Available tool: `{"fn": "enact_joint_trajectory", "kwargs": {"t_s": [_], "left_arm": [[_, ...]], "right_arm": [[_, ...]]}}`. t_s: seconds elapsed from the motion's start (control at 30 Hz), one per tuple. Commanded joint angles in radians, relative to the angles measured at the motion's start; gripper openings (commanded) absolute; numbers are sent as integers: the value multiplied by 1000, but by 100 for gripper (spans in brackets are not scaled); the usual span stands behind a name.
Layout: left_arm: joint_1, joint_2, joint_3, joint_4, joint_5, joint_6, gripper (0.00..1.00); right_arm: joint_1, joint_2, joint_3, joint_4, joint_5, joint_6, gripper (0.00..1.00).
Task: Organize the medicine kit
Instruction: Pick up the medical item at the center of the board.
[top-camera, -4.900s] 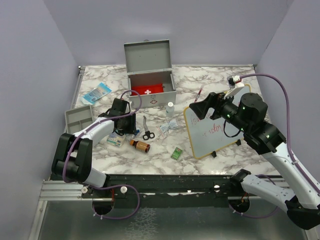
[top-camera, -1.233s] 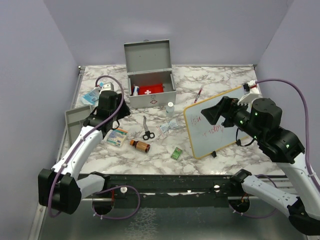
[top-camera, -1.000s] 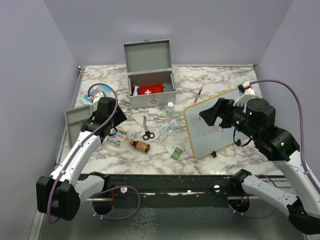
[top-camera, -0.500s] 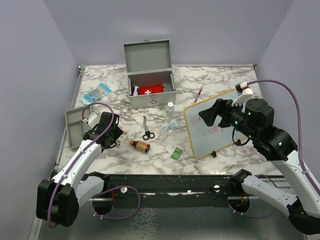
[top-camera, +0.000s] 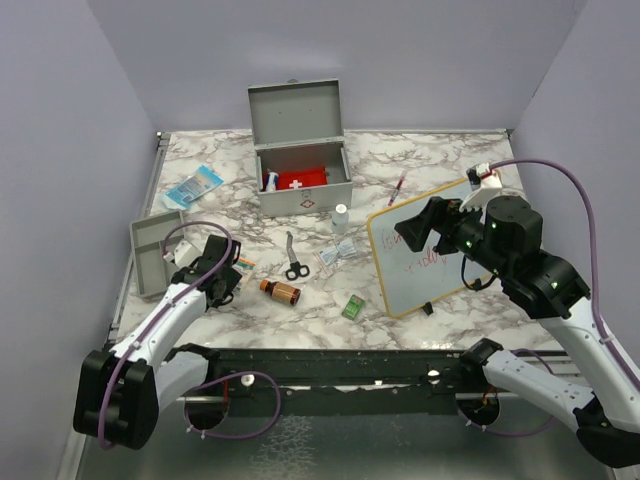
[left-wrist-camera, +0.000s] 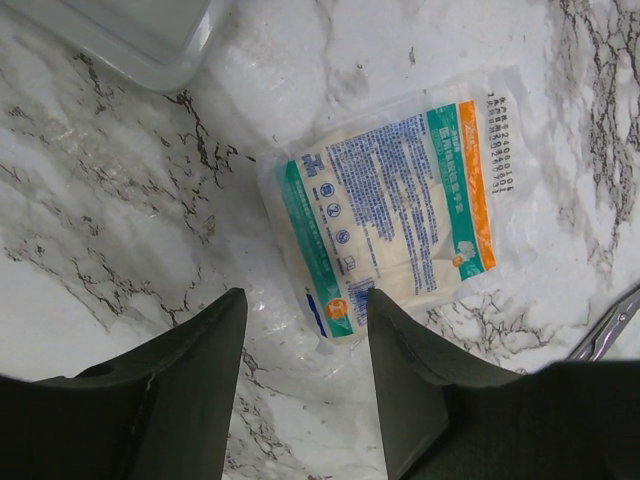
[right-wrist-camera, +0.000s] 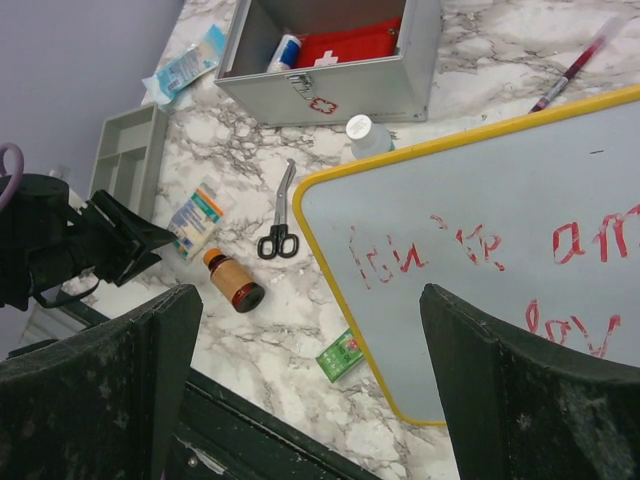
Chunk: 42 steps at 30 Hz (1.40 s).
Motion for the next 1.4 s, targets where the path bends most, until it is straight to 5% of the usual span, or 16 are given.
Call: {"fn": "enact_joint_trajectory", "kwargs": {"t_s": [0.0,0.63,0.93,1.37], "left_arm": [[8,24,-35,60,-14,-48,52],[10,120,-92,168,16,-34,39],[10,34,-105,156,3,-8,0],[10,-232,-26,31,-26,12,0]], "right_arm": [[2,1,-9,24,-5,-11,97],[2,-11,-17,24,-18,-1,97],[2,-34,-46,37,-44,8,97],[2,-103,-92,55,-128,8,97]]}}
